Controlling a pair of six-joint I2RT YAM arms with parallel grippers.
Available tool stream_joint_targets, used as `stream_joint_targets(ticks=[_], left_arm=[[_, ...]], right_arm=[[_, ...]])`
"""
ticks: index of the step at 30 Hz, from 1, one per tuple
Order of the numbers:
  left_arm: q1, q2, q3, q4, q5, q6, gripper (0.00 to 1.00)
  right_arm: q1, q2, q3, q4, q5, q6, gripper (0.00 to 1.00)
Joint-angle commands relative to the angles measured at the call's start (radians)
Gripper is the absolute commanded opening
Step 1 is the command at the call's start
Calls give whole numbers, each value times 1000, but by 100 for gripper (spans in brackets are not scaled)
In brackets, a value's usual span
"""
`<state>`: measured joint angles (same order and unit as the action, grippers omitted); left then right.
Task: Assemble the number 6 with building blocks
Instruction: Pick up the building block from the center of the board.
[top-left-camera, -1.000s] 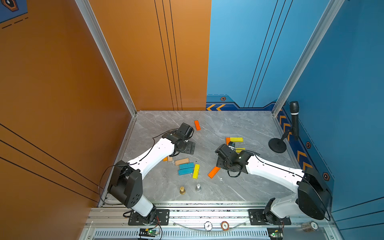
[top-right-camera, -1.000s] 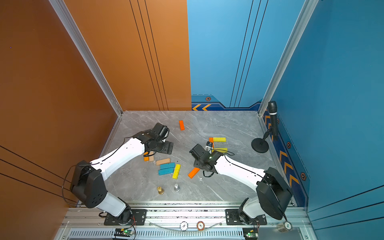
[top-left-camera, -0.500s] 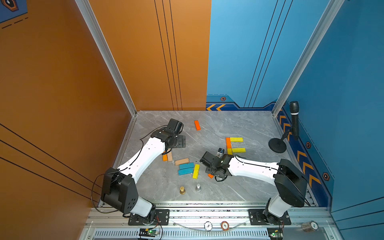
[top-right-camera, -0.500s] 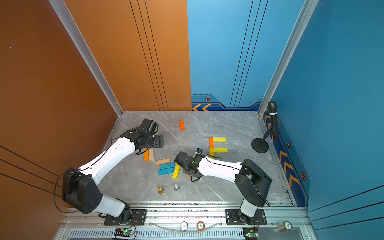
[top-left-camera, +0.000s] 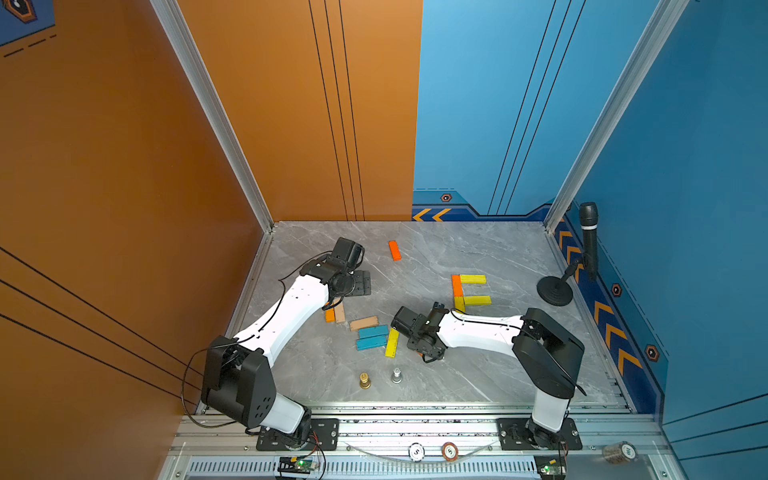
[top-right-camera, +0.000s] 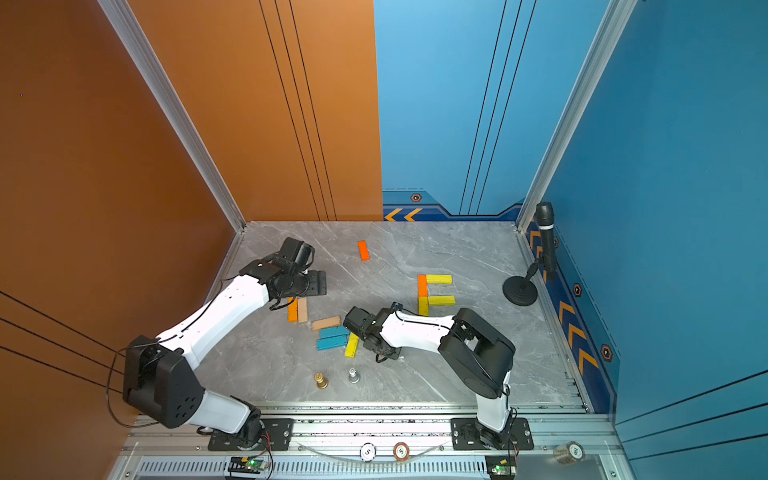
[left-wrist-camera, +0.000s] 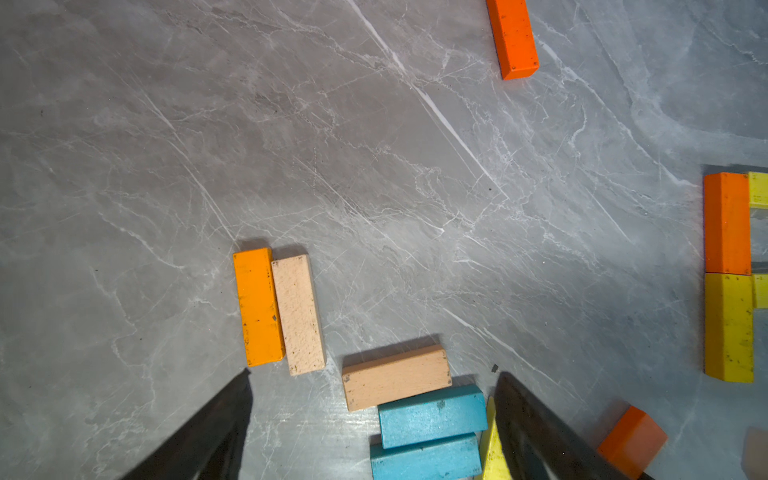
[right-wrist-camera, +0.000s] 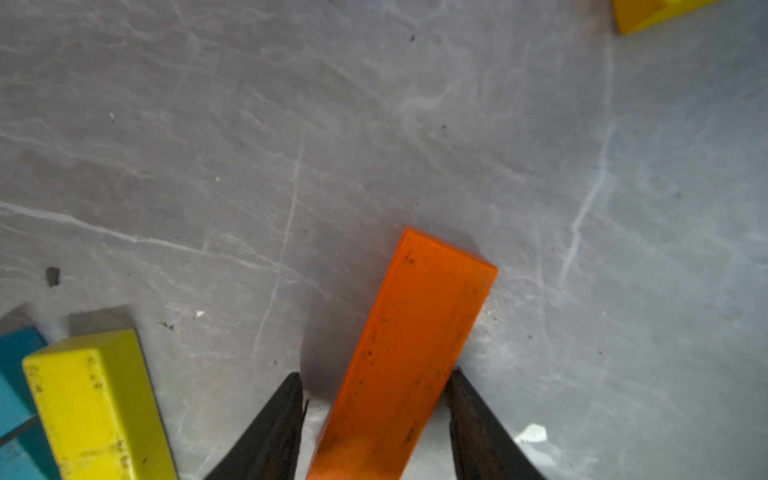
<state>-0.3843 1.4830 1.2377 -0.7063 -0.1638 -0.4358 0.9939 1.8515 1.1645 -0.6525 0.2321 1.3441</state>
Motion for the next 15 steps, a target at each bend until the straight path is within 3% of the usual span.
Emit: stream_joint_targets(ticks=[1, 9, 15], left_arm=[[10, -23, -11, 1, 28, -7, 91], [12, -26, -13, 3, 47, -7, 91], [2, -18, -23, 13, 82, 0, 91]], right_arm=[[-10, 12, 2, -40, -15, 4, 52], [-31, -37, -68, 2, -70, -96, 33], [-53, -136, -47, -112, -42, -294, 29]])
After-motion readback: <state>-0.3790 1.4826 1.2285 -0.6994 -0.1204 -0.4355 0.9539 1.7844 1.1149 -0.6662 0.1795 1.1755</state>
